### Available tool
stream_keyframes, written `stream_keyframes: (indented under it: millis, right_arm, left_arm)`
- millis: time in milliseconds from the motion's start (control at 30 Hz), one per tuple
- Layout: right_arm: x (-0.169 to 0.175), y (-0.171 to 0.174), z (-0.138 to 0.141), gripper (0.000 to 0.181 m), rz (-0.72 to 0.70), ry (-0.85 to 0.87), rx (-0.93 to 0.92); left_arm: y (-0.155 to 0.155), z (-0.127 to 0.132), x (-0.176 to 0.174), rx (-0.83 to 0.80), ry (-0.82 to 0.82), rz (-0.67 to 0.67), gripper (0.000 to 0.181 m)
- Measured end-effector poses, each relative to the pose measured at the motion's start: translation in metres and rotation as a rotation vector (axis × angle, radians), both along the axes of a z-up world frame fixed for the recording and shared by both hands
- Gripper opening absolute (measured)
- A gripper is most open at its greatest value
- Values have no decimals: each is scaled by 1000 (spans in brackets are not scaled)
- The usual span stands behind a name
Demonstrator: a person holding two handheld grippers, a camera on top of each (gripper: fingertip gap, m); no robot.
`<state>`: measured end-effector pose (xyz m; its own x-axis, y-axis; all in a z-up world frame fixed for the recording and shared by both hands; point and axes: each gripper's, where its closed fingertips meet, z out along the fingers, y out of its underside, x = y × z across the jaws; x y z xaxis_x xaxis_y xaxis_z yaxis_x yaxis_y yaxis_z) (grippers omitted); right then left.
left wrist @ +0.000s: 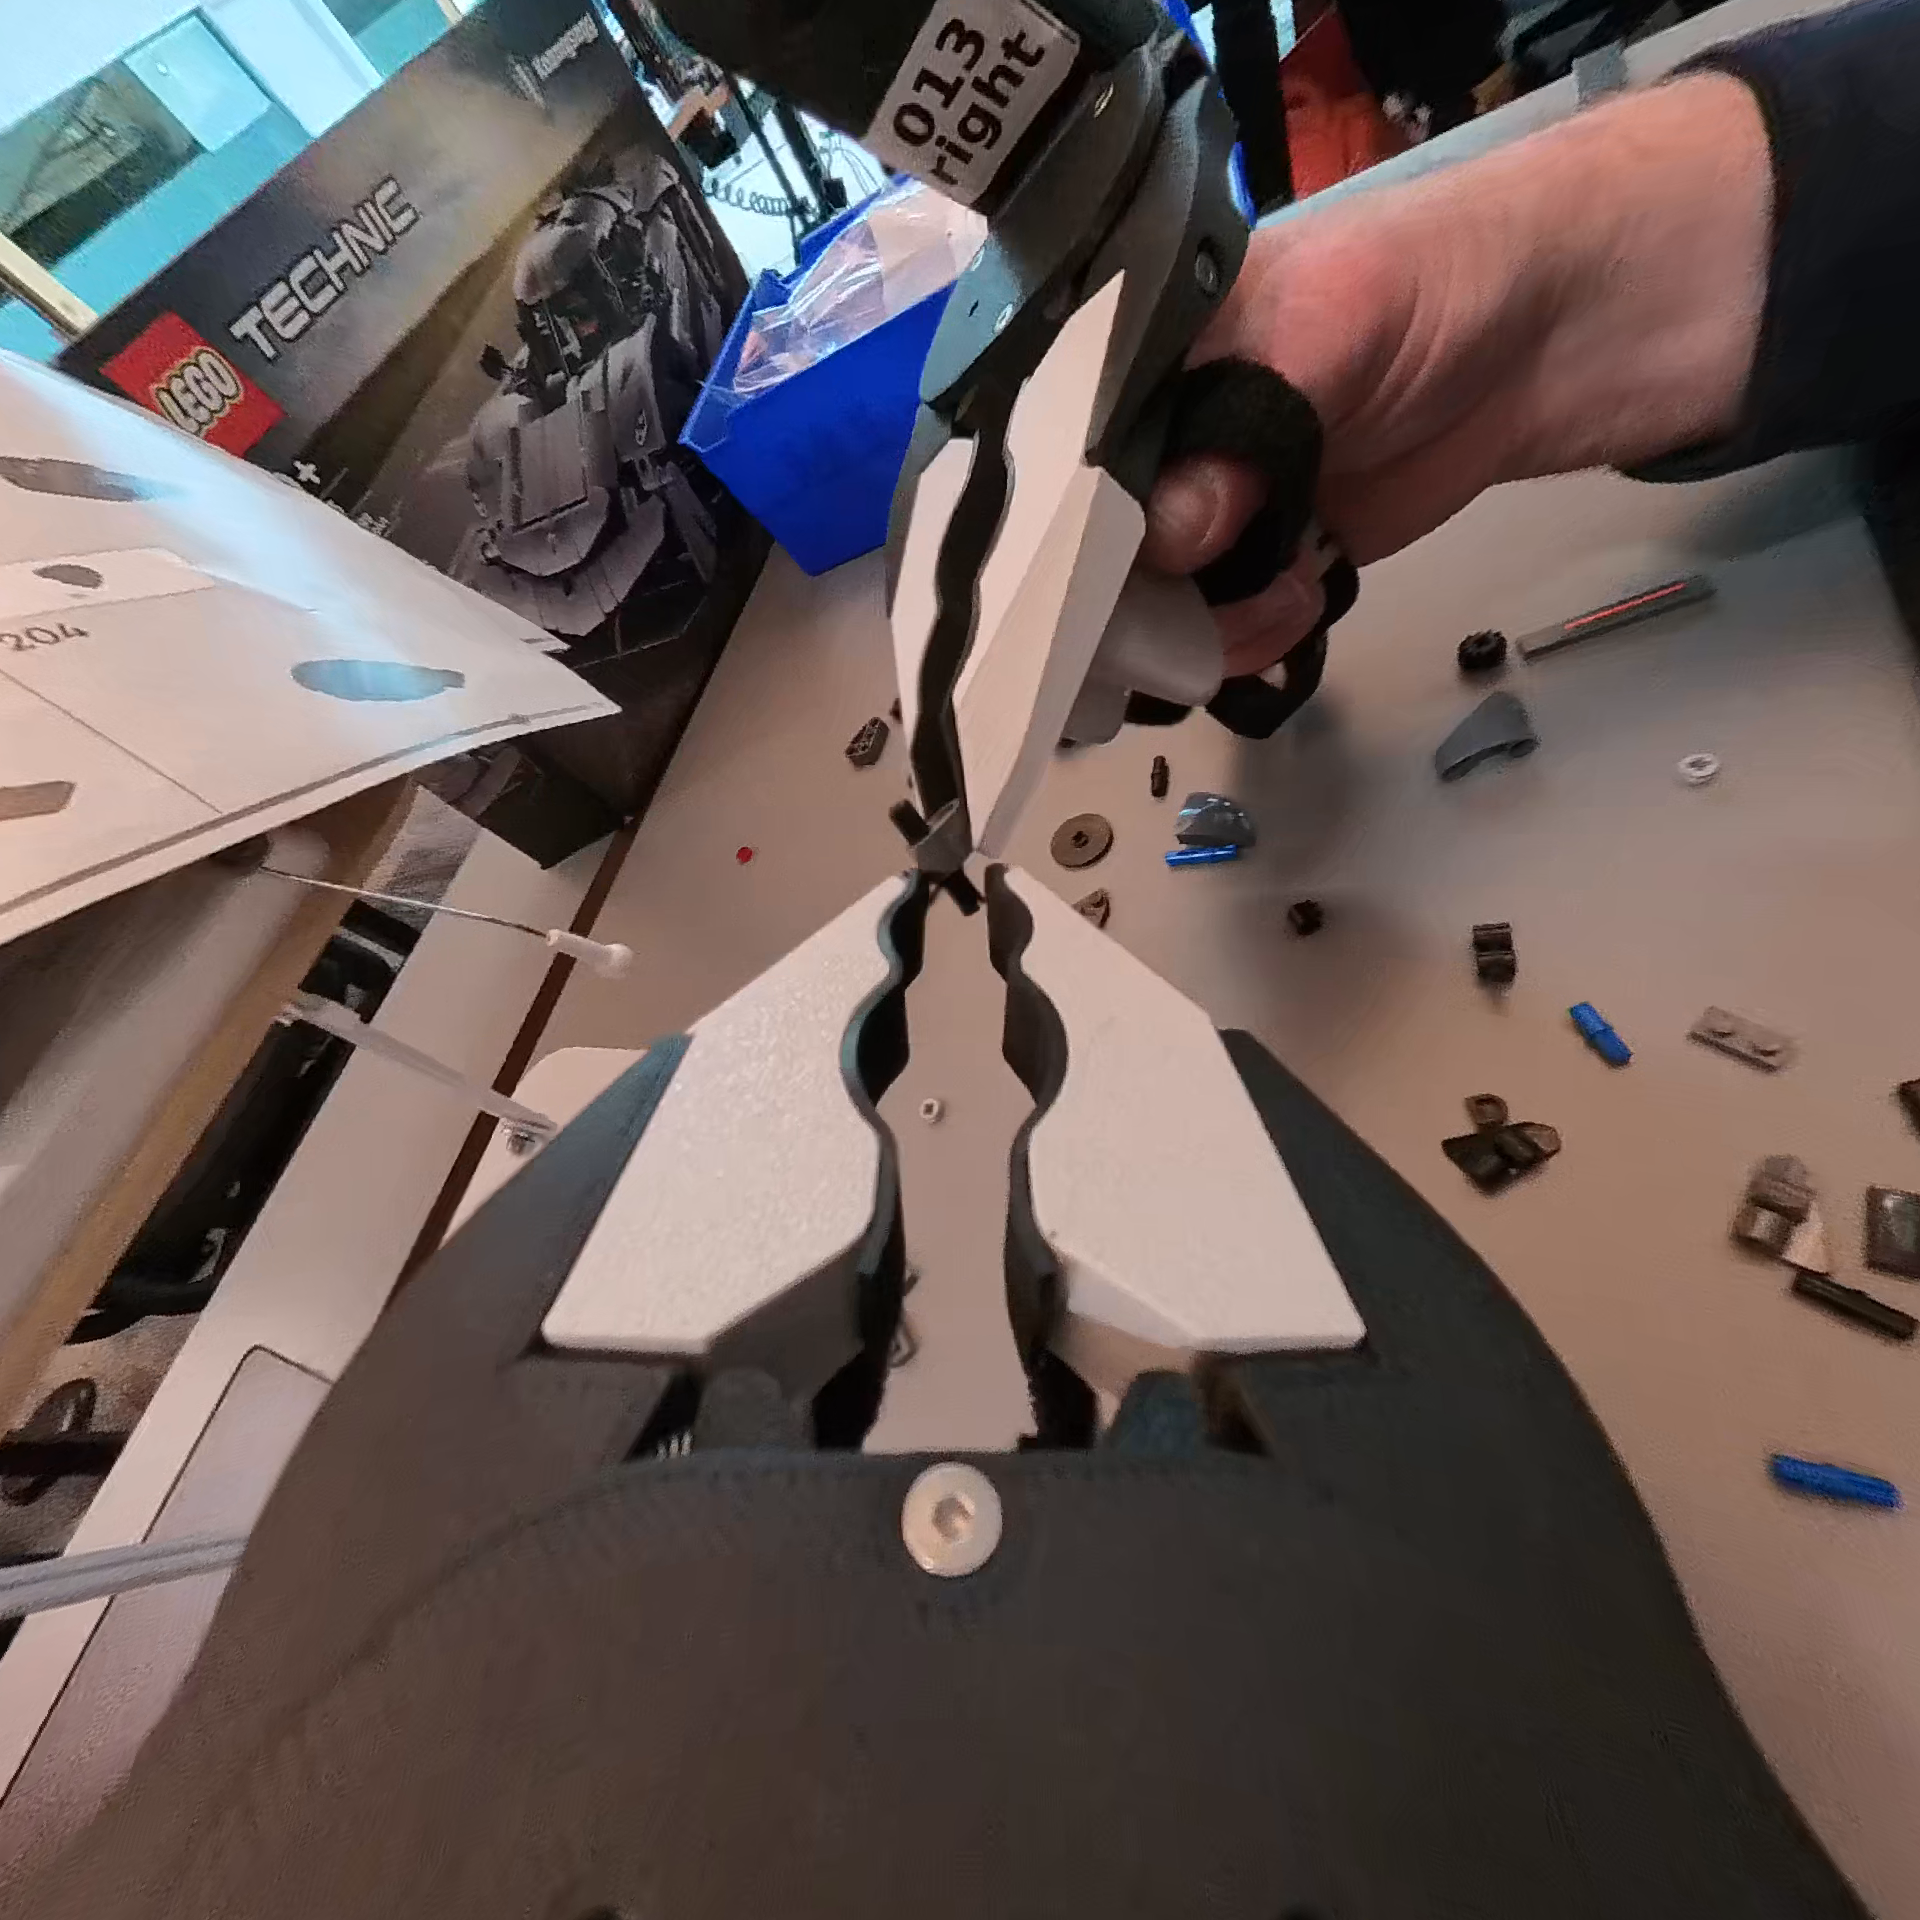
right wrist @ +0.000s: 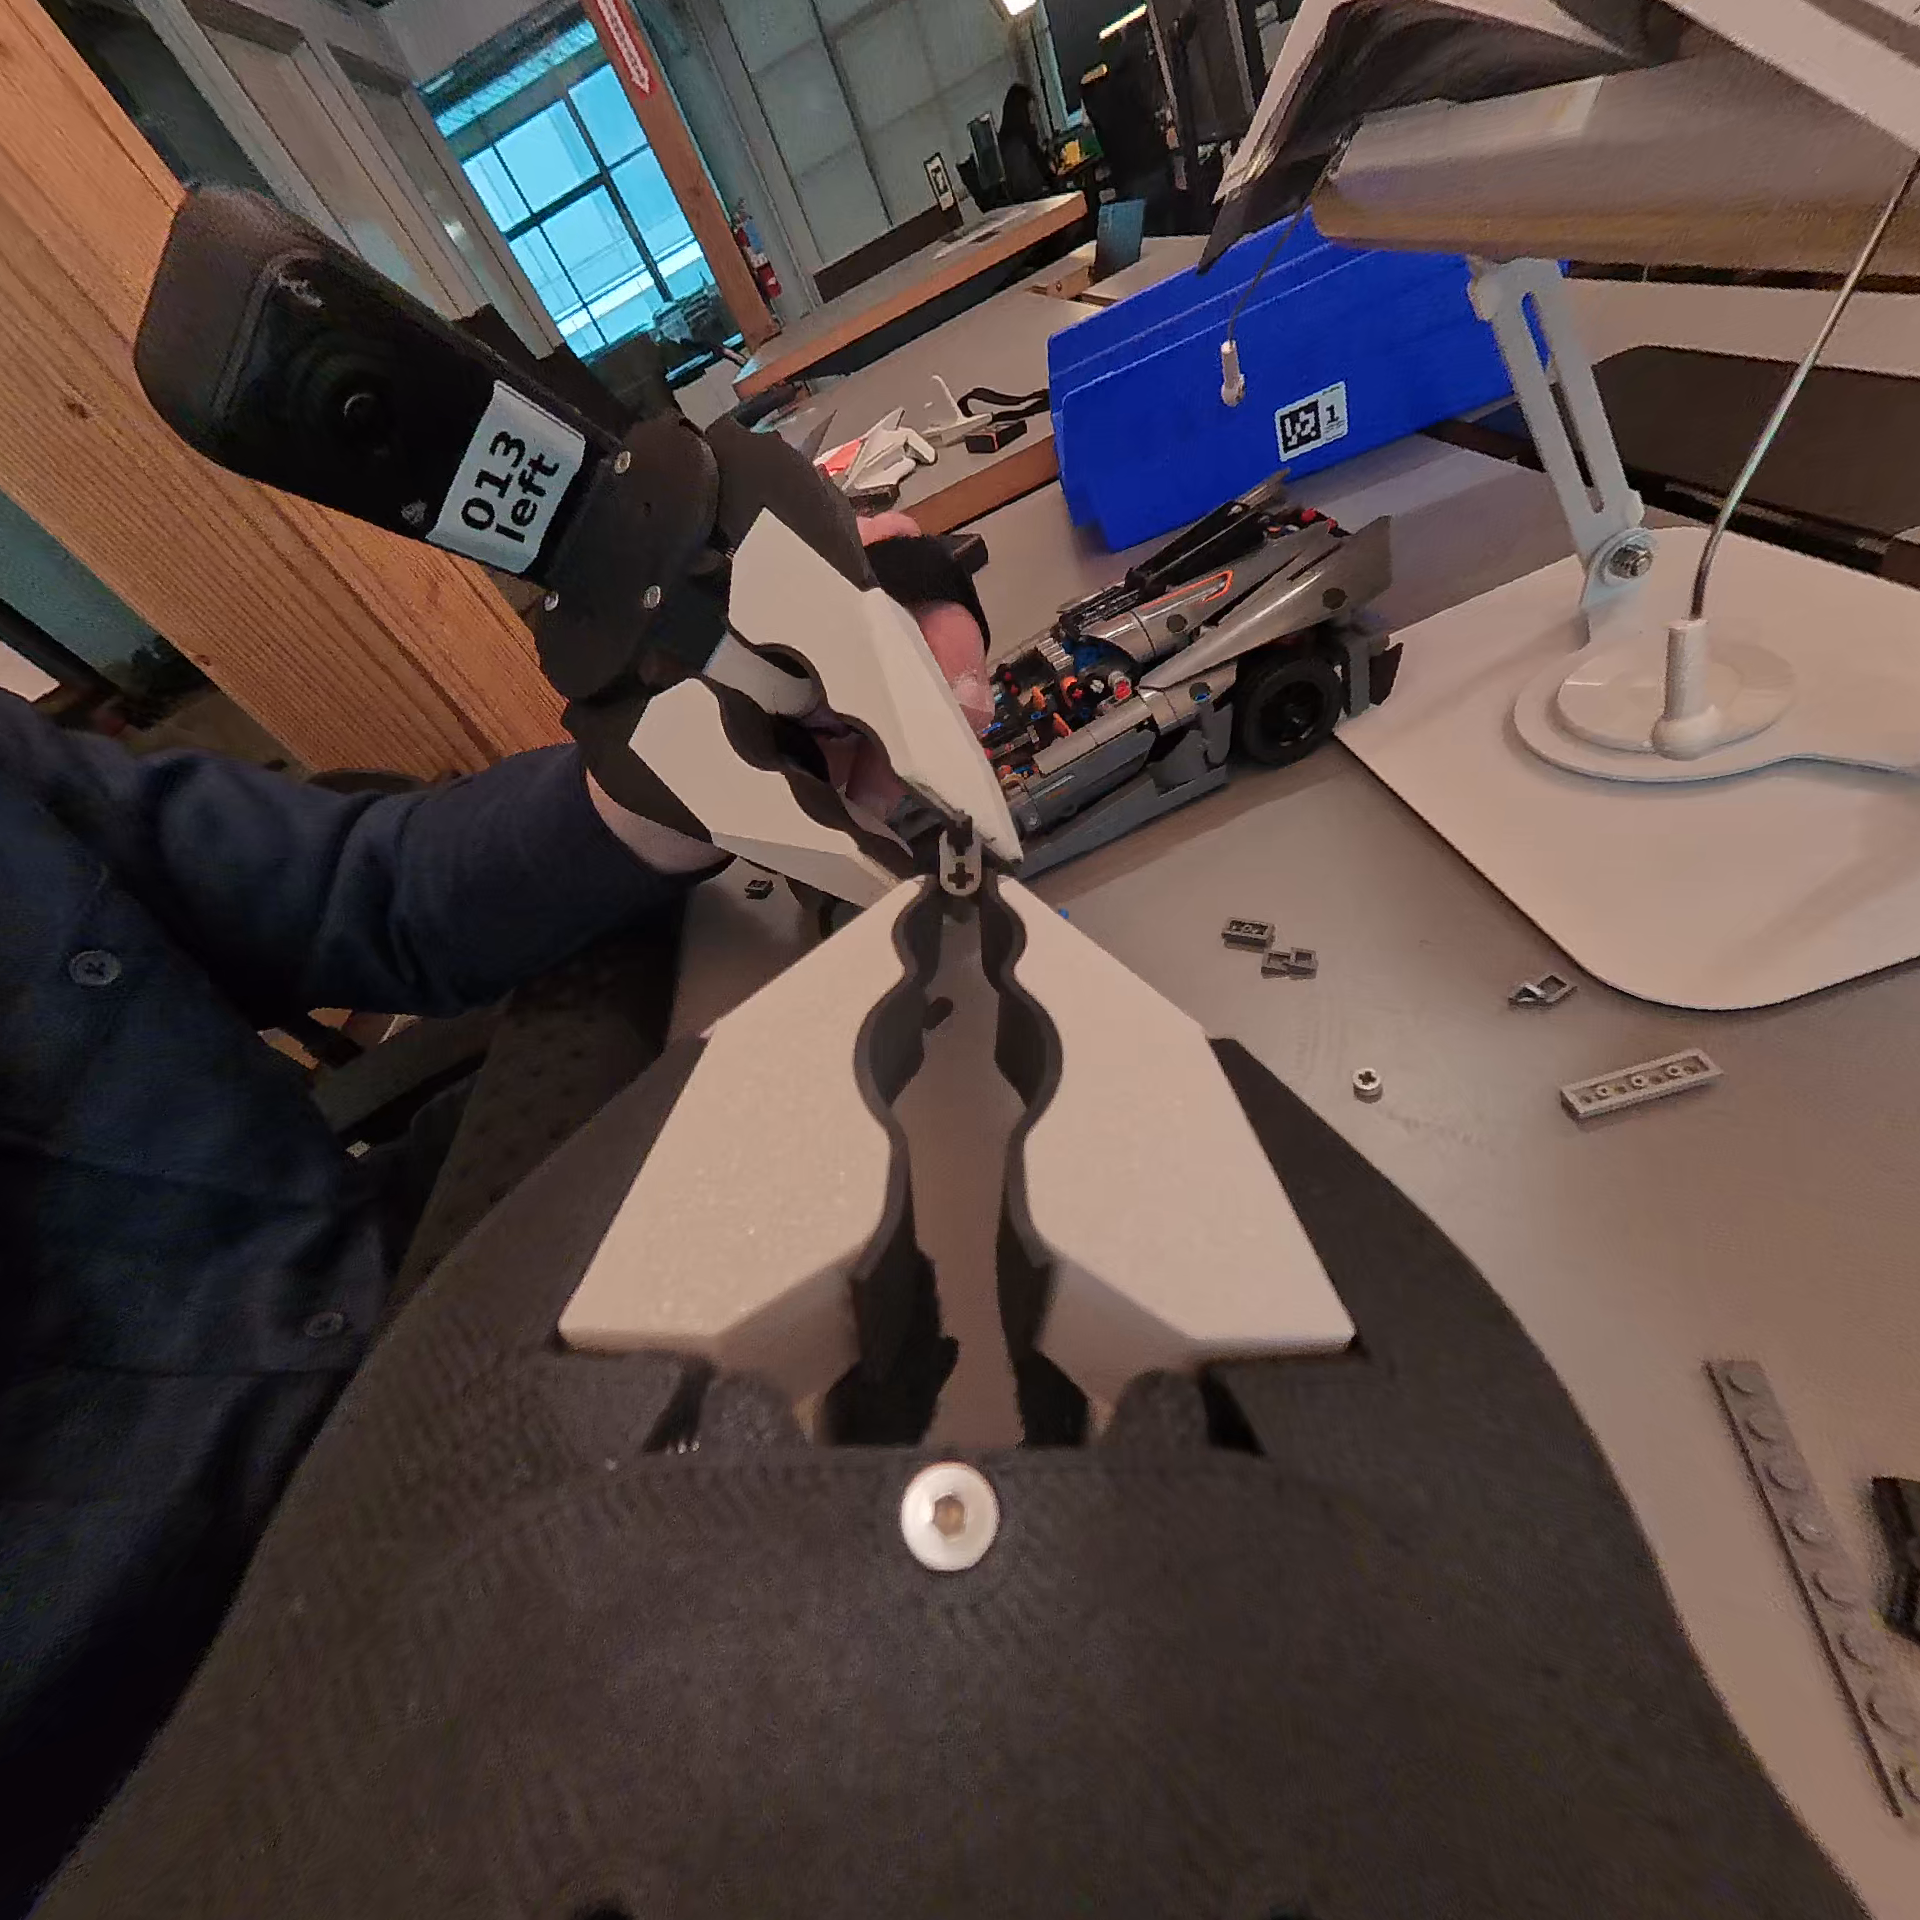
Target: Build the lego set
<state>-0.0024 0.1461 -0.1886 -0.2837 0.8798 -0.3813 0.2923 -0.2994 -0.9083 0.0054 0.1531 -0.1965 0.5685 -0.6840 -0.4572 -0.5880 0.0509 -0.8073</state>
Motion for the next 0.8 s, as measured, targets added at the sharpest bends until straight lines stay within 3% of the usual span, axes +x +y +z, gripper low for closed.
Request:
stream_keyframes:
  millis: [267, 500, 800]
  right_arm:
    - [1, -1, 5, 4, 44, 32, -168]
    - [3, 2, 11, 4, 51, 51, -238]
    - [2, -4, 4, 4, 66, 9, -194]
  left_arm:
    - [4, -4, -5, 49, 79, 27, 18]
    - [5, 4, -5, 85, 51, 43, 26]
    - [-4, 9, 4, 8, -63, -39, 15]
